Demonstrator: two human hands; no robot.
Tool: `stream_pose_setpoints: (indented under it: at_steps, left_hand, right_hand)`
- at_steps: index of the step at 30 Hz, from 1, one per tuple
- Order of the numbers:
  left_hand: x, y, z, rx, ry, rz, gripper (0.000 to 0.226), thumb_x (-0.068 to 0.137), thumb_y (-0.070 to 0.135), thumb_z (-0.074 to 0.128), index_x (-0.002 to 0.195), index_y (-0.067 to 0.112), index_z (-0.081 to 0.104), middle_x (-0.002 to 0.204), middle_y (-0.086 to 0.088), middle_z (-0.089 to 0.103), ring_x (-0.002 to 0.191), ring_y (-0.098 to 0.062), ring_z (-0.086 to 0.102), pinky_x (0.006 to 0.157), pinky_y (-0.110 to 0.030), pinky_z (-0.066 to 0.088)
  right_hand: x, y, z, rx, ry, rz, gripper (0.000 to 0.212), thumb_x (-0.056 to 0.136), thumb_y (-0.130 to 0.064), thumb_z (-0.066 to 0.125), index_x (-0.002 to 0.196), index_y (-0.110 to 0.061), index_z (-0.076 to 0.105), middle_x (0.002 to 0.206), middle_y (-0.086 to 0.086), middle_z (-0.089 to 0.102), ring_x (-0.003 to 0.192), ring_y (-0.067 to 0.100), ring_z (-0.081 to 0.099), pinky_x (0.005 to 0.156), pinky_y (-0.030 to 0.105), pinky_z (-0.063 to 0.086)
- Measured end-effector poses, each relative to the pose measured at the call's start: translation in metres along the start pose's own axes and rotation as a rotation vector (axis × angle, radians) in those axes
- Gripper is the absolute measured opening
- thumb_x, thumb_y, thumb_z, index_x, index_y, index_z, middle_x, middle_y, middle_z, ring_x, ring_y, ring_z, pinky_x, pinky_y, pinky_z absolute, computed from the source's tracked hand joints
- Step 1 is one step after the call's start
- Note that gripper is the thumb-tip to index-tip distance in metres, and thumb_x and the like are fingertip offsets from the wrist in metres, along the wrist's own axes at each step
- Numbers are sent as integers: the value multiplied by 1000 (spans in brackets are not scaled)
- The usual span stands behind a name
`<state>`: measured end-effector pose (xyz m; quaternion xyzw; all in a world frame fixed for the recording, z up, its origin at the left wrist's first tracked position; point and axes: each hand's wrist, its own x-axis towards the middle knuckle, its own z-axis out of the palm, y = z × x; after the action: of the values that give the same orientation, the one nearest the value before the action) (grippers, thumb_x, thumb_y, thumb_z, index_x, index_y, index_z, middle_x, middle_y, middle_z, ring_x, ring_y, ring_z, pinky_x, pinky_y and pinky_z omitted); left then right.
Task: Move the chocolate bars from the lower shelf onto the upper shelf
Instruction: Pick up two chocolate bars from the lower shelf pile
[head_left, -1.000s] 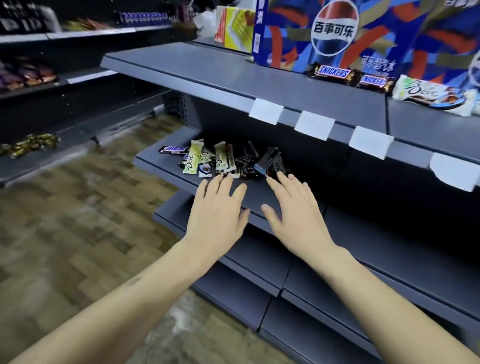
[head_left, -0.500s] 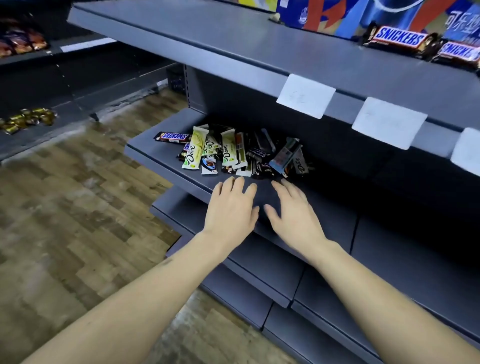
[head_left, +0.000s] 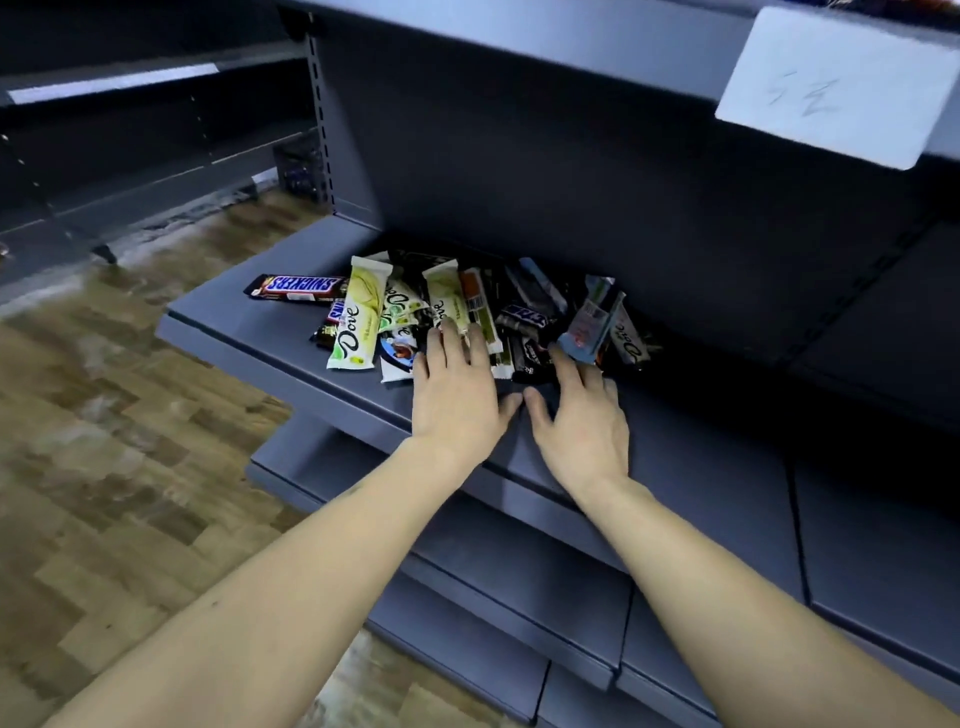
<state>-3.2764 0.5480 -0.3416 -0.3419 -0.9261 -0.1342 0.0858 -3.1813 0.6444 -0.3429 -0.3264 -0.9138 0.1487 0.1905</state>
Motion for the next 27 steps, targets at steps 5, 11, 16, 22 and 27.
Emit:
stream_pose_setpoints:
  at_steps: [5, 11, 16, 22, 27]
  left_hand:
    - [-9, 12, 12, 68, 90, 1, 72, 95, 50, 39, 149, 6, 20, 149, -28, 25, 139, -41, 23, 116, -51, 16]
    - [-26, 24, 4, 138, 63, -18, 60, 89, 31, 61, 140, 7, 42, 131, -26, 48, 130, -43, 40, 110, -51, 32]
    - [-50, 31, 1, 101, 54, 60, 49, 80, 18, 70, 126, 4, 56, 111, -18, 54, 103, -35, 53, 95, -45, 45]
    - [-74, 48, -10, 107, -34, 125, 49, 87, 16, 57, 135, 13, 48, 134, -15, 47, 108, -31, 49, 90, -39, 42]
    - [-87, 67, -17, 66, -88, 181, 46, 86, 35, 63, 127, 14, 59, 123, -12, 55, 105, -29, 52, 85, -39, 43]
  right_hand:
    - [5, 6, 7, 111, 80, 6, 40, 96, -41, 53, 134, -29, 50, 133, 1, 57, 123, 22, 46, 90, 39, 47]
    - [-16, 15, -4, 367, 203, 93, 26, 85, -25, 65, 111, -25, 62, 106, -4, 63, 103, 18, 53, 83, 35, 46]
    - [-52, 36, -22, 410, 229, 245, 39, 77, -12, 67, 114, -21, 58, 106, -7, 58, 102, 14, 48, 87, 29, 39]
    - [-87, 71, -52, 347, 181, 315, 38, 81, -10, 68, 116, -22, 62, 104, -6, 53, 103, 18, 51, 92, 34, 43]
    - [-106, 91, -70, 326, 213, 410, 37, 81, -8, 66, 117, -18, 63, 109, -1, 55, 104, 20, 53, 92, 30, 42]
